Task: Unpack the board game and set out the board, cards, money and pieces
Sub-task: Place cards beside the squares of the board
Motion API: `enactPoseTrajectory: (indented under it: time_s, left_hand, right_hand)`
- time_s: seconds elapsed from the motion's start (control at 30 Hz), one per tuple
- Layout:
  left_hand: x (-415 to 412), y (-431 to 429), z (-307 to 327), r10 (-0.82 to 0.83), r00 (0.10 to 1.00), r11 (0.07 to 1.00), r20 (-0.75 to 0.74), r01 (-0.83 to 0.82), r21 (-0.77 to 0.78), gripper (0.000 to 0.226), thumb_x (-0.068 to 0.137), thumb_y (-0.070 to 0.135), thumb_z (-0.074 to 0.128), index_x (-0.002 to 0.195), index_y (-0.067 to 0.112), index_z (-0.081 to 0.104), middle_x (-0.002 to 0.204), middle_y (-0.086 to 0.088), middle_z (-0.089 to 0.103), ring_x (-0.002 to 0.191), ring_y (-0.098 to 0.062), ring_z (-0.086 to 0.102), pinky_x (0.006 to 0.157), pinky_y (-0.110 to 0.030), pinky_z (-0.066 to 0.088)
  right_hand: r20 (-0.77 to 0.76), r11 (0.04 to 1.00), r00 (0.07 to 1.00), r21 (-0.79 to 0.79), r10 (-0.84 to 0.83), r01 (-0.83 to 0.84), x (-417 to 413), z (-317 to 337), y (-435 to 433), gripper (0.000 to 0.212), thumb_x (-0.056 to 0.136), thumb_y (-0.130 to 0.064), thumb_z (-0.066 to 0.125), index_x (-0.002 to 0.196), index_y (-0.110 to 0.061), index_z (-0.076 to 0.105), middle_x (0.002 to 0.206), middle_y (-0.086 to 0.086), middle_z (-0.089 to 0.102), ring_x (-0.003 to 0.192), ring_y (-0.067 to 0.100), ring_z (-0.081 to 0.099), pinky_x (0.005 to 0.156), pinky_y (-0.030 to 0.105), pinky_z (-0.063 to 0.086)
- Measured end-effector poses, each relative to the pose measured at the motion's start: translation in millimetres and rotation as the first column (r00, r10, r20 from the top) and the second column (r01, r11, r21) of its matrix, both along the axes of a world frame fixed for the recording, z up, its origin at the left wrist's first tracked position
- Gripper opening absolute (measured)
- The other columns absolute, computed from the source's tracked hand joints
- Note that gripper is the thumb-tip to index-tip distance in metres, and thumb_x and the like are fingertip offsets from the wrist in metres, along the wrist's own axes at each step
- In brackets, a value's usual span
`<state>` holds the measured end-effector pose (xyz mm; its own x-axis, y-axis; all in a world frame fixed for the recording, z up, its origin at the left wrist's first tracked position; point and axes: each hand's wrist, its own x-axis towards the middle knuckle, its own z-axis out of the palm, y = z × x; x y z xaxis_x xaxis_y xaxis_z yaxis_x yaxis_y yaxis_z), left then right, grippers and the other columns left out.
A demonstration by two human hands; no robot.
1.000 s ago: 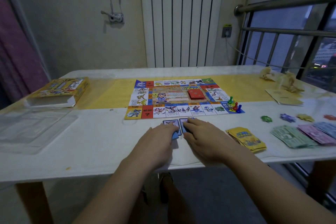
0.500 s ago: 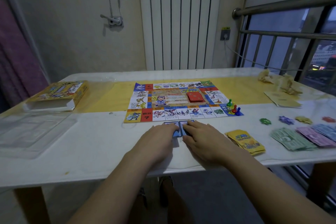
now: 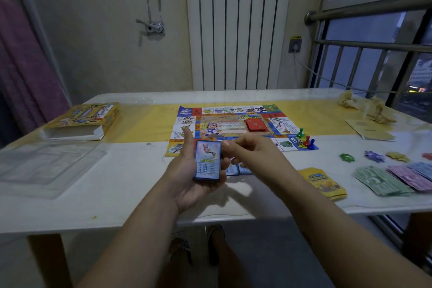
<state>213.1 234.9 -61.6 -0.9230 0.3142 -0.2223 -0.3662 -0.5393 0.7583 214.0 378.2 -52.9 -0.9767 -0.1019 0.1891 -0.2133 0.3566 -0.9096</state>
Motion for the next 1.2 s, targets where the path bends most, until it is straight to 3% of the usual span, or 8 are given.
enactPoseTrajectory:
  time_s: [0.2,0.3,0.43,0.6,0.7,1.0,1.07,1.2]
  left_hand:
    - [10,-1,-9,-0.031,0.999,0.985,-0.042,0.023,-0.170,0.054,0.091,0.055,0.037,0.105,0.010,0.064,0.071,-0.011,0.071,0.057,-0.018,0.068,0.049,-0.026,0.055]
    - [14,-6,-11,-0.115,0.992,0.982,-0.058,0.105,-0.155,0.032,0.088,0.028,0.051,0.108,0.005,0.062,0.092,-0.019,0.072,0.078,-0.026,0.071,0.066,-0.038,0.060]
    - [12,-8,-17,-0.131,0.983,0.971,-0.126,0.102,-0.217,0.022,0.095,0.004,0.044,0.111,0.008,0.057,0.102,-0.021,0.070,0.093,-0.030,0.069,0.075,-0.040,0.058]
    - [8,2,-19,-0.111,0.967,0.953,-0.230,0.038,-0.299,0.017,0.095,0.003,0.047,0.103,0.011,0.060,0.082,-0.010,0.074,0.073,-0.020,0.071,0.061,-0.033,0.060]
    - [1,10,-21,-0.052,0.962,0.946,-0.267,-0.038,-0.323,0.016,0.092,0.003,0.054,0.103,0.011,0.062,0.082,-0.009,0.074,0.074,-0.020,0.070,0.070,-0.037,0.059]
    - [-30,43,8,0.056,0.952,0.929,-0.300,-0.160,-0.335,0.013,0.086,0.007,0.064,0.097,0.014,0.064,0.084,-0.007,0.072,0.072,-0.018,0.067,0.056,-0.026,0.051]
    - [-40,49,17,0.064,0.962,0.943,-0.265,-0.145,-0.299,0.013,0.085,0.006,0.065,0.097,0.010,0.063,0.086,-0.011,0.070,0.073,-0.019,0.067,0.058,-0.027,0.051]
    - [-55,59,29,0.068,0.974,0.970,-0.218,-0.115,-0.213,0.018,0.086,0.000,0.061,0.104,-0.002,0.058,0.083,-0.015,0.068,0.075,-0.023,0.068,0.064,-0.030,0.057]
  right_hand:
    - [0.113,0.998,0.993,-0.058,-0.016,0.023,1,-11,-6,0.026,0.075,-0.028,0.078,0.067,-0.011,0.060,0.073,0.007,0.071,0.072,0.018,0.068,0.069,0.032,0.054]
    - [0.183,0.993,0.983,-0.121,0.025,-0.003,0,-14,-3,0.023,0.077,-0.021,0.076,0.069,-0.008,0.059,0.063,0.005,0.069,0.061,0.015,0.066,0.062,0.028,0.052]
    - [0.229,0.980,0.971,-0.200,0.069,-0.023,-1,-16,2,0.017,0.082,-0.013,0.070,0.071,-0.006,0.060,0.059,0.004,0.068,0.055,0.015,0.066,0.058,0.025,0.054]
    - [0.186,0.982,0.981,-0.189,0.063,-0.027,-3,-15,9,0.014,0.086,-0.010,0.065,0.073,-0.006,0.064,0.061,0.003,0.067,0.055,0.011,0.064,0.062,0.023,0.054]
    - [0.170,0.976,0.984,-0.218,0.057,-0.018,-4,-12,15,0.013,0.089,-0.010,0.062,0.076,-0.005,0.065,0.064,0.004,0.067,0.057,0.008,0.063,0.058,0.018,0.053]
    - [0.095,0.938,0.995,-0.342,-0.026,0.058,-20,5,30,0.010,0.087,-0.018,0.065,0.095,-0.012,0.069,0.093,0.010,0.072,0.084,0.022,0.068,0.086,0.039,0.056]
    - [0.141,0.939,0.989,-0.331,-0.051,0.096,-25,7,35,0.034,0.078,-0.022,0.075,0.107,-0.008,0.061,0.100,0.013,0.067,0.089,0.026,0.069,0.084,0.041,0.057]
    - [0.190,0.934,0.981,-0.340,-0.049,0.113,-35,16,45,0.025,0.077,-0.012,0.075,0.086,-0.009,0.053,0.073,0.005,0.054,0.067,0.017,0.059,0.074,0.035,0.055]
